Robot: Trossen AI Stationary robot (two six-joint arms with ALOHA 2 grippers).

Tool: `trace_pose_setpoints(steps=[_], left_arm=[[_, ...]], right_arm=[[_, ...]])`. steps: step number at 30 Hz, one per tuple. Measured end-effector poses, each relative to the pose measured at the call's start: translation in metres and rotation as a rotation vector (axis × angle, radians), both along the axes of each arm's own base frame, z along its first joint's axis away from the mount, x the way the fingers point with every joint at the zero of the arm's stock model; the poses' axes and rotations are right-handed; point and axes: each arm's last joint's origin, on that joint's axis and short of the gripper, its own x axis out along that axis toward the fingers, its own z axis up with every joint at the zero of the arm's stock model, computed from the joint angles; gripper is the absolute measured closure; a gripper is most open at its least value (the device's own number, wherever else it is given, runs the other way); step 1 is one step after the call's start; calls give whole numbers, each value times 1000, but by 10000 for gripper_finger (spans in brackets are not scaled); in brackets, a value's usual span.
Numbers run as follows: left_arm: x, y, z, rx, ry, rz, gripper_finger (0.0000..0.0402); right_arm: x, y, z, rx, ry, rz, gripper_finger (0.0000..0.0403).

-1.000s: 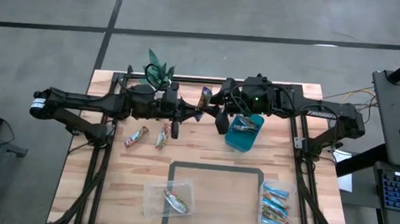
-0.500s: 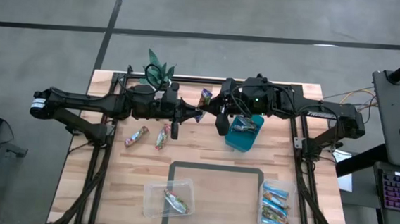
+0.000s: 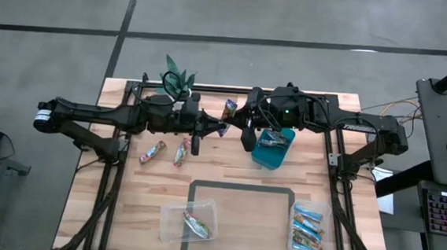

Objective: Pick and place Granola Bars by type
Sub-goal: Put the blue granola bar into the blue bin

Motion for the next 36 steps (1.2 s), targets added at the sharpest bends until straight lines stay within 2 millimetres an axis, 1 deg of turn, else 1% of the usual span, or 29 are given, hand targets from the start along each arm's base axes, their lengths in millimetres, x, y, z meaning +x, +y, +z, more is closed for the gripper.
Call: trace_pose_setpoints(steps=[2, 5, 10, 12, 14, 17, 21, 26, 30, 32, 36], left_arm=[[0, 0, 0, -26, -2, 1, 385], [-1, 0, 0, -32, 1, -3, 357], [-8, -1, 10, -30, -50, -12, 301], [-12, -1, 12, -35, -57, -13, 284], [-14, -1, 14, -42, -61, -13, 272], [-18, -1, 16, -28, -66, -13, 265], [-20, -1, 15, -23, -46, -12, 264], [-20, -1, 11, -38, -7, -30, 264], [-20, -2, 8, -43, 21, -32, 264], [-20, -2, 7, -43, 24, -32, 264], [-20, -1, 5, -44, 46, -31, 264]], right_arm=[[-1, 0, 0, -12, 5, 4, 372], [-5, 0, -1, -16, 40, 1, 372], [-18, -3, -8, -62, 179, -59, 375], [-22, -3, -13, -66, 244, -65, 376], [-29, -3, -14, -66, 286, -61, 376], [-40, -2, -15, -83, 355, -47, 376], [-49, -4, -24, -107, 491, -32, 377], [-59, -12, -38, -166, 686, 13, 377], [-62, -17, -49, -193, 820, 49, 377], [-62, -17, -52, -213, 857, 65, 377], [-54, -16, -62, -286, 926, 81, 377]])
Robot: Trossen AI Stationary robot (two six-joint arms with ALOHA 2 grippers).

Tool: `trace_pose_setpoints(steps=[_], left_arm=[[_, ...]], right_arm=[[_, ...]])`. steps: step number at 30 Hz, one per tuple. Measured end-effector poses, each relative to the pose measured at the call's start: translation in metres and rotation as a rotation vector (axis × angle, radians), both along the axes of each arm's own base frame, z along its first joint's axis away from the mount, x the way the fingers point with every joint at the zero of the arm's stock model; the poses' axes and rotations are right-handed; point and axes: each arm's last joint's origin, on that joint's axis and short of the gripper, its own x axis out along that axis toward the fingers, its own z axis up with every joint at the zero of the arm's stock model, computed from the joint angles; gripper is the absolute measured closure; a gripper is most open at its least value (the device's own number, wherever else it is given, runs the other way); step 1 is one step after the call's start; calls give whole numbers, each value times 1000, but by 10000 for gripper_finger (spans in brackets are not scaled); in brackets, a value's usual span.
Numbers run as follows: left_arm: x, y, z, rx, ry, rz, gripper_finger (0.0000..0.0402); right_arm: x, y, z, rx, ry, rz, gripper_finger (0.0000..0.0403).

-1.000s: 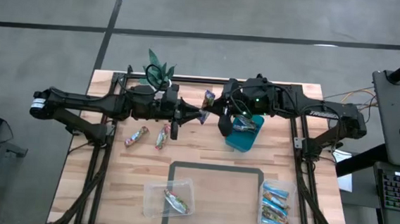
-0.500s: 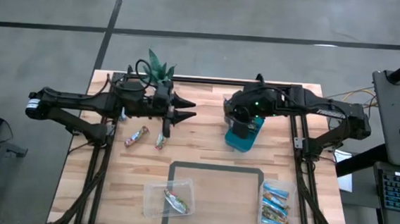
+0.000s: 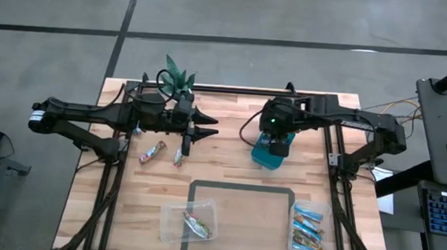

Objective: Pick and place Granola Bars by type
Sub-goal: Put the blue granola bar into the blue bin

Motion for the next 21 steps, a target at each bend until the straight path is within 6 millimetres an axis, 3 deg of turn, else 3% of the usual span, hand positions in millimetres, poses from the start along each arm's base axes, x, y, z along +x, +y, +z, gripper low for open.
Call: trace_pose_setpoints(steps=[6, 13, 21], left_arm=[[0, 0, -3, -2, 25, -2, 264], [0, 0, -4, -4, 42, -3, 264], [-1, 0, -8, -5, 83, -4, 264]], right_arm=[[14, -1, -27, -32, 111, 1, 377], [29, -2, -78, 68, 182, 8, 377], [23, -1, -116, 94, 213, 2, 377]])
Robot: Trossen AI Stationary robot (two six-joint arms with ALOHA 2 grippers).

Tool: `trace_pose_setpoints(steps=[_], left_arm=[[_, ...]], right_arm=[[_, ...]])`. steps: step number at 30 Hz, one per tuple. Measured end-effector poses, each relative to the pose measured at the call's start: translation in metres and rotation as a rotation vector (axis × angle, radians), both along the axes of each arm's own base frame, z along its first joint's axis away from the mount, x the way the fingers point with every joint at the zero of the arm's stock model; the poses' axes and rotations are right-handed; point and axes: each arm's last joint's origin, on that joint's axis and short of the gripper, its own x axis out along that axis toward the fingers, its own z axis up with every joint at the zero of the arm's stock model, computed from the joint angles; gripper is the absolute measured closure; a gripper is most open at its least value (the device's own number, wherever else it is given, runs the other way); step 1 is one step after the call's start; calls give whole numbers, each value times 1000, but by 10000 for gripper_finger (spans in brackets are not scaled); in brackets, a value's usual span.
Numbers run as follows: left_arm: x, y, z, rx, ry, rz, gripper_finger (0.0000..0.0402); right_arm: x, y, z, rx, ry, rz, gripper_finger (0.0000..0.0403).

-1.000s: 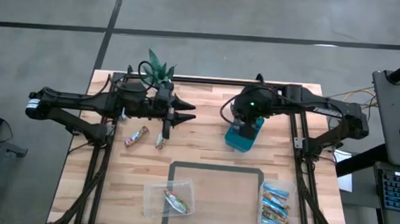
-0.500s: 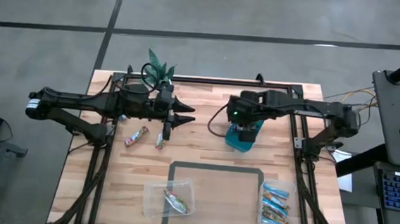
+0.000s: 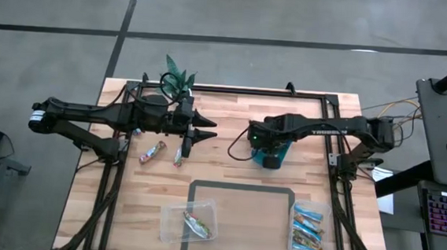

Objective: Pick and place Granola Bars by type
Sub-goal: Put the blue granola bar into the blue bin

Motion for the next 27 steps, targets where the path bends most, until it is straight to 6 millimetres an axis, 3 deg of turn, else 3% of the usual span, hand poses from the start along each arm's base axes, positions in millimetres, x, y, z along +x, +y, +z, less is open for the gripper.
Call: trace_pose_setpoints(steps=[14, 27], left_arm=[[0, 0, 0, 7, 1, -1, 264], [0, 0, 0, 21, 1, -3, 264]], right_arm=[[-17, -7, -60, -3, 7, -44, 377], [-21, -7, -81, -1, -46, -20, 374]])
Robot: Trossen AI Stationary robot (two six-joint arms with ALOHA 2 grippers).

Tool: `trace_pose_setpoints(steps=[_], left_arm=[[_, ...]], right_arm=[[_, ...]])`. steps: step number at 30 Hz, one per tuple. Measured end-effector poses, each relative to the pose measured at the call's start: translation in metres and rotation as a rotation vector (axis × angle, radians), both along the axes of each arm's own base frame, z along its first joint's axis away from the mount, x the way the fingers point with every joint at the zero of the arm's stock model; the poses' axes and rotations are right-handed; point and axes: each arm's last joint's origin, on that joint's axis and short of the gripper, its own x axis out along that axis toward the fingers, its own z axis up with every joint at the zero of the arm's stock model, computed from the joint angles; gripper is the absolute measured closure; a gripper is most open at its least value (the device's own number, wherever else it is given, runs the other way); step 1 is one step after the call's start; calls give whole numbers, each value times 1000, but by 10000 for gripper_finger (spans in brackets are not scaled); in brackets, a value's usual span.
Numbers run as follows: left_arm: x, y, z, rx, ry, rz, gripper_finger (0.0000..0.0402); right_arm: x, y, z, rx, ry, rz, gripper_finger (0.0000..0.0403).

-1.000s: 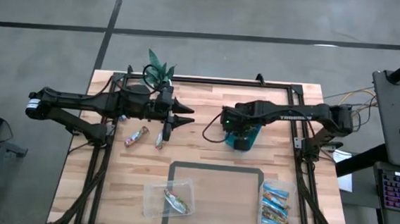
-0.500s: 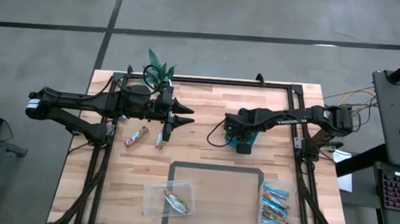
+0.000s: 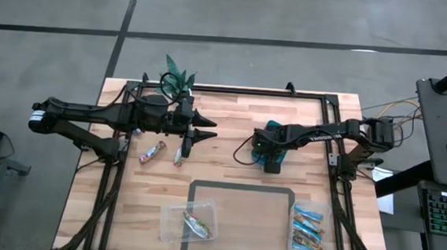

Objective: Pick and place Granola Bars by type
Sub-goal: Put the blue granola bar into the blue bin

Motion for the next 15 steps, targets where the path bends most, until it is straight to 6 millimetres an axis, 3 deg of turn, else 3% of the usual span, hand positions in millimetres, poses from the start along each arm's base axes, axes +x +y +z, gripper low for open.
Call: trace_pose_setpoints(steps=[5, 15], left_arm=[[0, 0, 0, 4, 0, 0, 264], [0, 0, 0, 21, 1, -3, 264]], right_arm=[[4, 1, 3, 44, -33, 9, 346], [18, -1, 28, 34, -81, -17, 236]])
